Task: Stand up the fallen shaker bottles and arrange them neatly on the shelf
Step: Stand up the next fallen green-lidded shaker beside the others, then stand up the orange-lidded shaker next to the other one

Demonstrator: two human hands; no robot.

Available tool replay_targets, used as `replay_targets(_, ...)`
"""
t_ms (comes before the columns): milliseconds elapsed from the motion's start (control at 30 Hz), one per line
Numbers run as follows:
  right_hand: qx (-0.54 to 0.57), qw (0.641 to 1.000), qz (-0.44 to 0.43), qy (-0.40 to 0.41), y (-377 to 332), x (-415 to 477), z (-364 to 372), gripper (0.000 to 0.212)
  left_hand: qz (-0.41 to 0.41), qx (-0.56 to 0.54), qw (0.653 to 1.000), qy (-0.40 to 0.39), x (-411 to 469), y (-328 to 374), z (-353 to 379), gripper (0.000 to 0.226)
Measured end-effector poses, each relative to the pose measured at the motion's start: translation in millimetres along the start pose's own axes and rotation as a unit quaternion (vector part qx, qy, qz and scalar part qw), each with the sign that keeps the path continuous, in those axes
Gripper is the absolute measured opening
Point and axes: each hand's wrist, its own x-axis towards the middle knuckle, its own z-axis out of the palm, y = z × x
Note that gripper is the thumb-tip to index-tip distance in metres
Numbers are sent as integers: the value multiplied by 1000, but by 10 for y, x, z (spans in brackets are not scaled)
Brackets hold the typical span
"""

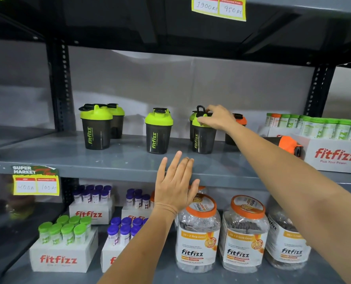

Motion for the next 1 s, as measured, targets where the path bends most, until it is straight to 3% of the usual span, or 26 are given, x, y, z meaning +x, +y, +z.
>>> replay_targets(67, 27, 999, 3, 21, 10, -19, 29, 66, 0, -1, 1000, -2, -2, 1, -2, 51)
replay_targets(167, -24, 997, -5, 74, 40, -85, 112, 76, 0, -1, 1000, -5, 0, 3, -9, 51)
replay_targets(333, 109, 994, 11, 26, 126, -10, 119, 55, -3, -5, 1000, -7, 5, 6, -16, 50)
replay_targets(467, 140, 990, 21, 3, 146, -46, 135, 80, -1, -3, 1000, -5, -2, 5, -6, 50)
replay_targets(600, 208, 977, 45, 9, 169, -25, 199, 63, 2, -7, 1000, -25, -7, 0, -10, 53)
replay_targets(733, 233, 971, 47, -34, 203, -87, 30, 96, -4, -6, 999, -38, 6, 3, -54, 56)
replay_targets(900, 160, 986, 49, -7, 635, -213, -363, 98, -52, -30, 997, -38, 24, 95, -115, 54)
replay_targets(1000, 4, 998, 65, 10, 1056, -345, -657, 89, -59, -30, 997, -46, 78, 201, -136, 57)
